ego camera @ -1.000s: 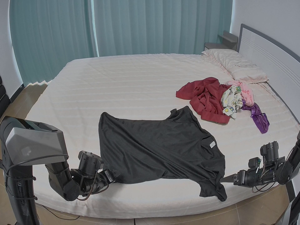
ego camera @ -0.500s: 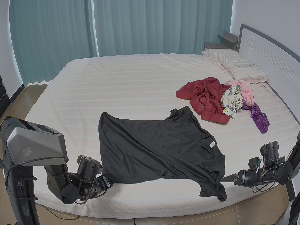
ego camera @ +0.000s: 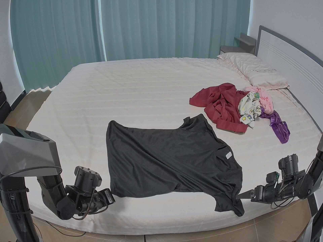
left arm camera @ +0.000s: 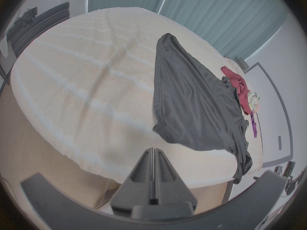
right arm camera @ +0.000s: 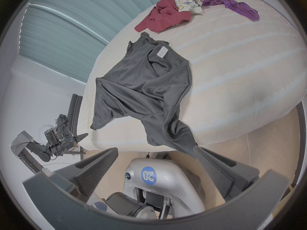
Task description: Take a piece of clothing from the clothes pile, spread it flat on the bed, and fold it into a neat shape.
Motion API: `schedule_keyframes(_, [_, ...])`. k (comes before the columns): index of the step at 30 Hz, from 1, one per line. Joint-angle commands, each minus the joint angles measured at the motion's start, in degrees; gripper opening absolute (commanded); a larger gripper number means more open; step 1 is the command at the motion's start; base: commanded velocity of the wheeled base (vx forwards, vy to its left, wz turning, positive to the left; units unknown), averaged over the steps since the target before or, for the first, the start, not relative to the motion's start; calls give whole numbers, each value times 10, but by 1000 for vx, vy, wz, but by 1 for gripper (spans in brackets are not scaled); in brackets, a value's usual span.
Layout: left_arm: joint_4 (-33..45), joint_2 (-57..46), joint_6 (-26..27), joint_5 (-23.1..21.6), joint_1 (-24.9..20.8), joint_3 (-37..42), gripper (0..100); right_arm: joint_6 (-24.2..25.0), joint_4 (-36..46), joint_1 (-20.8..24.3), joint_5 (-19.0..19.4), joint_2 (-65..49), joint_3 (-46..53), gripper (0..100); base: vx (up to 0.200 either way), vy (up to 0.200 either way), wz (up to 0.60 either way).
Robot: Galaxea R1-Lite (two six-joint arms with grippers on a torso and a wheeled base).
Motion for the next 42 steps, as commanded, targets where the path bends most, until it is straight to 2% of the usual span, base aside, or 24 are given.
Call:
schedule_keyframes(1, [-4, 19, -11, -1, 6, -18, 0, -1, 0, 3, 0, 5, 0, 100, 0, 0, 0])
schedule_keyframes(3, [-12, 34, -15, -1, 6, -25, 0, -1, 0, 3, 0, 5, 0, 100, 0, 0, 0])
schedule_keyframes(4, [-17, 37, -16, -1, 6, -26, 100, -1, 0, 4, 0, 5, 0, 100, 0, 0, 0])
schedule_keyframes(10, [-68, 67, -25, -1, 2, -42, 100, 0, 0, 7, 1, 5, 0, 100, 0, 0, 0])
schedule_keyframes(21, [-84, 89, -29, 8, -21, -53, 100, 2, -1, 7, 8, 2, 0, 100, 0, 0, 0])
schedule_keyframes(22, [-91, 90, -28, 11, -21, -53, 0, 2, -1, 7, 11, 3, -1, 100, 0, 0, 0])
schedule_keyframes(28, [-90, 90, -30, 38, -28, -46, 0, -2, -1, 7, 5, 11, 0, 100, 0, 0, 0])
schedule_keyframes(36, [-87, 59, -29, 39, -23, -8, 0, -1, -4, 7, -7, 27, -4, 100, 0, 0, 0])
schedule_keyframes(38, [-82, 37, -16, 38, -21, 11, 0, 0, -22, 8, -39, 46, -7, 100, 0, 0, 0])
schedule_keyframes(42, [-78, 31, 6, 37, -18, 20, 0, 7, -63, 19, -48, 60, -1, 100, 0, 0, 0])
